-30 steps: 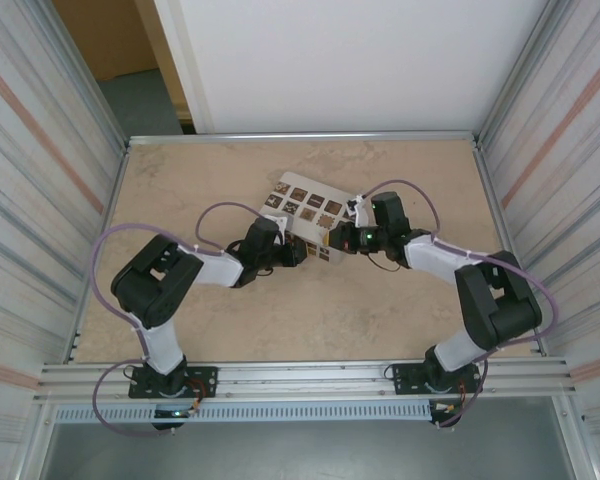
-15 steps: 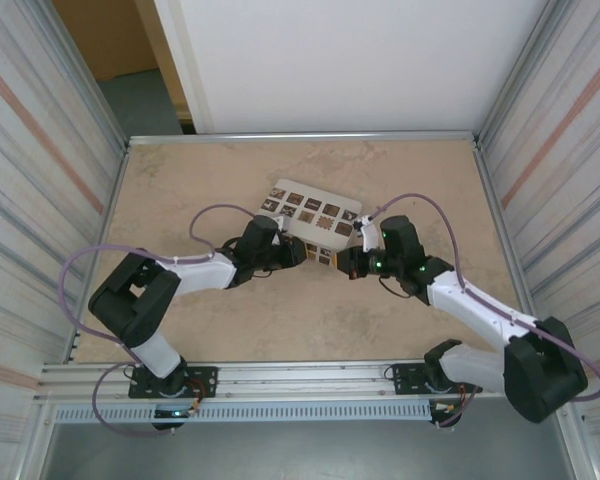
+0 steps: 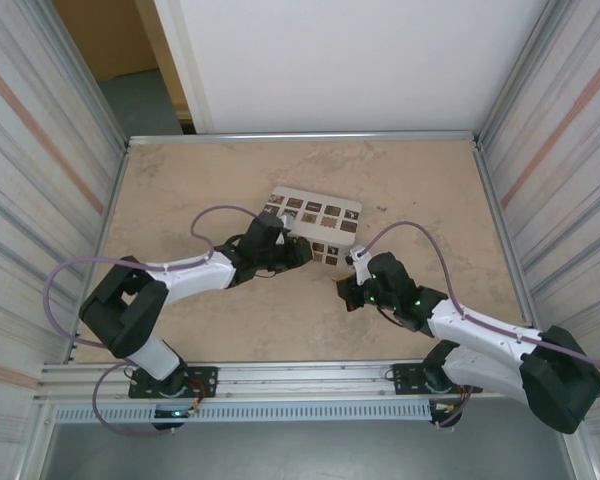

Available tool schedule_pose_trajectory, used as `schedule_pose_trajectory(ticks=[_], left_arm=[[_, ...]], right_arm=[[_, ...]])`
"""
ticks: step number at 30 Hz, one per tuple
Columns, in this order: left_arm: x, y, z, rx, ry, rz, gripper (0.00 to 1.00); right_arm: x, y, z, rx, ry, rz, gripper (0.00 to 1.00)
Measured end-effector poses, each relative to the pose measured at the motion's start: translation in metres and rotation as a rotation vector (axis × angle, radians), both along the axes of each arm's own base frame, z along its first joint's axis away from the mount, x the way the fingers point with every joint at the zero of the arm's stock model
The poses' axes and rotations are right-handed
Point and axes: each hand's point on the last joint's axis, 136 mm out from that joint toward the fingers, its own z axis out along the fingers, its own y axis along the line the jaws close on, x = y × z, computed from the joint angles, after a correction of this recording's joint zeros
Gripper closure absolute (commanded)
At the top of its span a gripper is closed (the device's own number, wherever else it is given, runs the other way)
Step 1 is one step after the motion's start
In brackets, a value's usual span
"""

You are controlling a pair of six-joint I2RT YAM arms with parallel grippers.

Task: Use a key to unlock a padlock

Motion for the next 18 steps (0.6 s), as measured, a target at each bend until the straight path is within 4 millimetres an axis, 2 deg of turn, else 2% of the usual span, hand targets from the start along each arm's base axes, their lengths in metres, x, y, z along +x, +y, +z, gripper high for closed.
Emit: schedule_pose_trajectory(ticks=[8,18], left_arm=[[-0.003,-0.007,0.010,-0.019,0.052,-0.010,0.94],[-0.006,-0.009,0.013,-0.023,0.083,-0.014,0.94]], right_arm=[[0.012,0.005,0.000,-0.023,-0.081,-0.015,1.00],[0.021,0.013,-0.006,-0.053,-0.136,0.000,1.00]])
